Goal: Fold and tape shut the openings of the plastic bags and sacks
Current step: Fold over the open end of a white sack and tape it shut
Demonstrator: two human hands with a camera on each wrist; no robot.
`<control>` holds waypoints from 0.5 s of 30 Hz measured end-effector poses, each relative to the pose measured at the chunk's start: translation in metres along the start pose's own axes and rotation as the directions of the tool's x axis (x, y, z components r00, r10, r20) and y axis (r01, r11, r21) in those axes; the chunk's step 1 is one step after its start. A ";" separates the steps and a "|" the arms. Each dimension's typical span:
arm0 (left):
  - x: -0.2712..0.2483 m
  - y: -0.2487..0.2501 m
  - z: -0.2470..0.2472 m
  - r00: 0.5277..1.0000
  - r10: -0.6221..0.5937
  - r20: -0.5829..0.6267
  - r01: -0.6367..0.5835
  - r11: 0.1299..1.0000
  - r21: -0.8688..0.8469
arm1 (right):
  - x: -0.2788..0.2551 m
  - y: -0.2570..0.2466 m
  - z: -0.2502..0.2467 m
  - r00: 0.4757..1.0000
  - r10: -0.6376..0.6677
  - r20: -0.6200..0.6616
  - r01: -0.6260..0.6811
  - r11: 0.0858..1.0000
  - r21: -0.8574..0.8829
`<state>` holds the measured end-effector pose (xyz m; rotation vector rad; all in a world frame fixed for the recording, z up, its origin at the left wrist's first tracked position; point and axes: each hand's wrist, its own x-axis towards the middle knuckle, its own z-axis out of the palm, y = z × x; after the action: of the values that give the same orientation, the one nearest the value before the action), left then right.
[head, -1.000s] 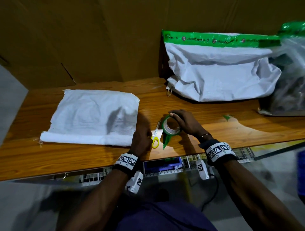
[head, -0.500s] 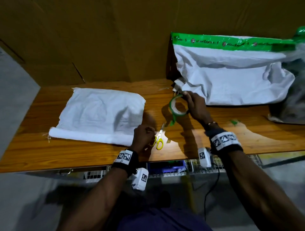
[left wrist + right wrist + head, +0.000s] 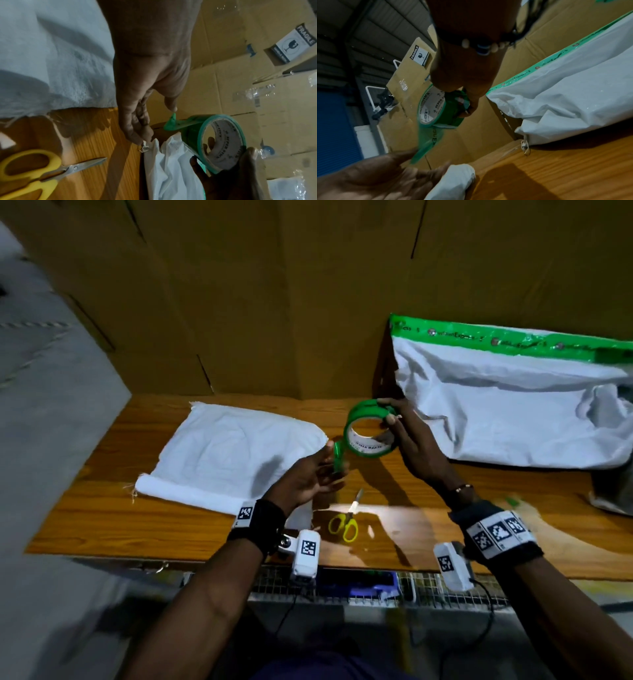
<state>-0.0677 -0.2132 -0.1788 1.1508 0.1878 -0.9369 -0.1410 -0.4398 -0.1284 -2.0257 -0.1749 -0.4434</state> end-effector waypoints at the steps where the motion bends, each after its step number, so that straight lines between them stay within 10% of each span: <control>1: -0.005 0.001 -0.005 1.000 0.018 -0.019 -0.017 1.000 0.010 | -0.001 0.000 0.007 1.000 -0.008 0.018 0.007 1.000 0.019; 15: -0.050 0.017 -0.140 0.919 0.330 -0.214 -0.301 0.941 0.157 | 0.019 -0.025 0.133 0.979 0.004 0.205 -0.049 0.975 0.215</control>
<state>-0.0419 -0.0674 -0.1999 1.3601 0.1332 -0.5280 -0.0999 -0.3125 -0.1564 -1.8507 -0.3089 -0.1893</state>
